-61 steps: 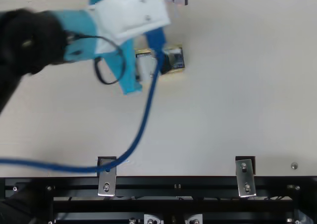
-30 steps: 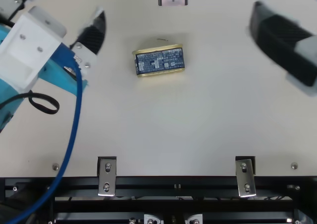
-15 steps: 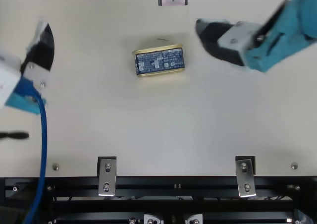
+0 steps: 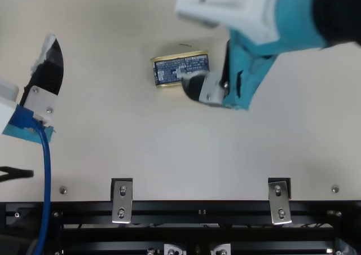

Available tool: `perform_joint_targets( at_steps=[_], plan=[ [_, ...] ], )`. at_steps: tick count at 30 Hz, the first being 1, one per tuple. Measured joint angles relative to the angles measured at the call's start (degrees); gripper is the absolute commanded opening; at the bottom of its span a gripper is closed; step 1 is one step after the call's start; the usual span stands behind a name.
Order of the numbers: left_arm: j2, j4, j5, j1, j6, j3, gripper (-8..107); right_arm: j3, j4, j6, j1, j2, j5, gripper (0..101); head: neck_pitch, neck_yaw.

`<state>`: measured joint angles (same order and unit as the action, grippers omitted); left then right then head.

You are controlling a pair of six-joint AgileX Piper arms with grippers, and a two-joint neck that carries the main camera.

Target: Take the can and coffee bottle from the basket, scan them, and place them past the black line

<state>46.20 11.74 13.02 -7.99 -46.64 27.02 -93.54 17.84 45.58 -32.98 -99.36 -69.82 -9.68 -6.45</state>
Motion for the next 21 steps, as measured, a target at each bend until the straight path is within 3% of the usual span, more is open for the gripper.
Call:
perform_joint_targets(
  at_steps=[11, 21],
  plan=[
    [0.0, 0.0, 0.12, 0.0, 0.0, 0.0, 90, 0.71, -4.18, 11.58, -5.21, -4.02, -0.04, 101, 0.0, 0.0],
    [0.0, 0.0, 0.12, 0.0, 0.0, 0.0, 90, -1.48, -10.52, 13.46, -8.46, -9.34, 1.08, 101, 0.29, 0.0]
  ],
)
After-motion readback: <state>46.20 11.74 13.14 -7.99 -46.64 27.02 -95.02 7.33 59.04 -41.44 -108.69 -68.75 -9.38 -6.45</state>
